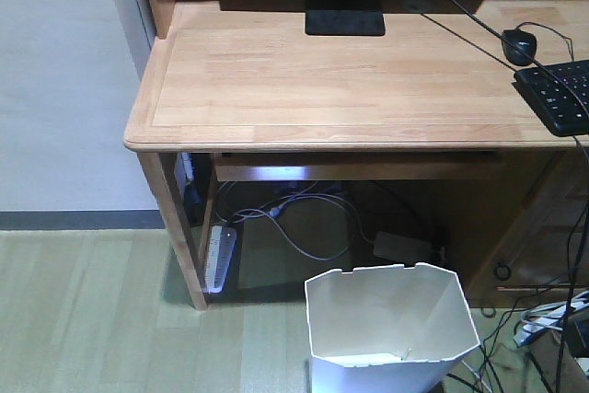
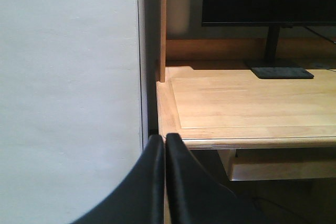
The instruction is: Move trash bin to bedside with robot
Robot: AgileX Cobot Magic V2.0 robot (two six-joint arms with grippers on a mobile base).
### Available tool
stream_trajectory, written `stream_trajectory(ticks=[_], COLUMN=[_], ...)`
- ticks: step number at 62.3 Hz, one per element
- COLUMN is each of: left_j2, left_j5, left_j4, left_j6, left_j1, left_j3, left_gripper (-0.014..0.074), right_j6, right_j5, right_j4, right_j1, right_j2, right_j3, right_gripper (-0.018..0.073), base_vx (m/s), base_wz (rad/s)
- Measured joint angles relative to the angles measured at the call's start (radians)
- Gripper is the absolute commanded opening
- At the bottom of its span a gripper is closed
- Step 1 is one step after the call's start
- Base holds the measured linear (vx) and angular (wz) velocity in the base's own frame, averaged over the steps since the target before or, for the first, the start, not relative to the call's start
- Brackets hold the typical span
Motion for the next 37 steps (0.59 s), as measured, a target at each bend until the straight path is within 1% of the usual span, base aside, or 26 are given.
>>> stream_trajectory(ticks=[37], left_j2=[0.0], left_j5=[0.0], left_j4=[0.0], left_j6=[0.0], left_j1=[0.0], left_j3=[0.0], left_gripper=[-0.0006], right_j6=[0.0], right_j5=[0.0], right_j4=[0.0], right_j1=[0.0], right_j2=[0.0], right_j3=[0.0], right_gripper=[-0.001], base_vx=[0.0], base_wz=[0.0])
